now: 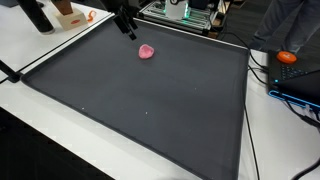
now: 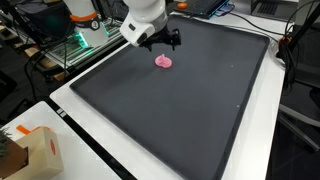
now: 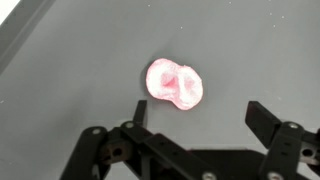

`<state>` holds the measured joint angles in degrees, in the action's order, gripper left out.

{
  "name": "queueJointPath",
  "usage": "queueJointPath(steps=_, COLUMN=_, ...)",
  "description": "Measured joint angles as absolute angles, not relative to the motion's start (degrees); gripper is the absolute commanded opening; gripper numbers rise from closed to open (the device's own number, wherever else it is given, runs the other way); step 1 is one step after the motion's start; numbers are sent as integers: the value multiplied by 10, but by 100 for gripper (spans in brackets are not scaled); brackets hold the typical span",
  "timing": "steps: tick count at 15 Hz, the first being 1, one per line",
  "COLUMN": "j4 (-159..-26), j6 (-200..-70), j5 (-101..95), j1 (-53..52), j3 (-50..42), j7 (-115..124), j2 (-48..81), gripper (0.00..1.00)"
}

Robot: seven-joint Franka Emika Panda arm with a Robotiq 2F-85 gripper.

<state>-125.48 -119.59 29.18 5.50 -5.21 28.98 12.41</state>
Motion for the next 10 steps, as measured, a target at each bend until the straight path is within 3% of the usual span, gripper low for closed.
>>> queueJointPath(steps=10, j4=-1239, j6=-1193, j5=331, j1=90, j3=-69, j7=244, j2=190, gripper=100)
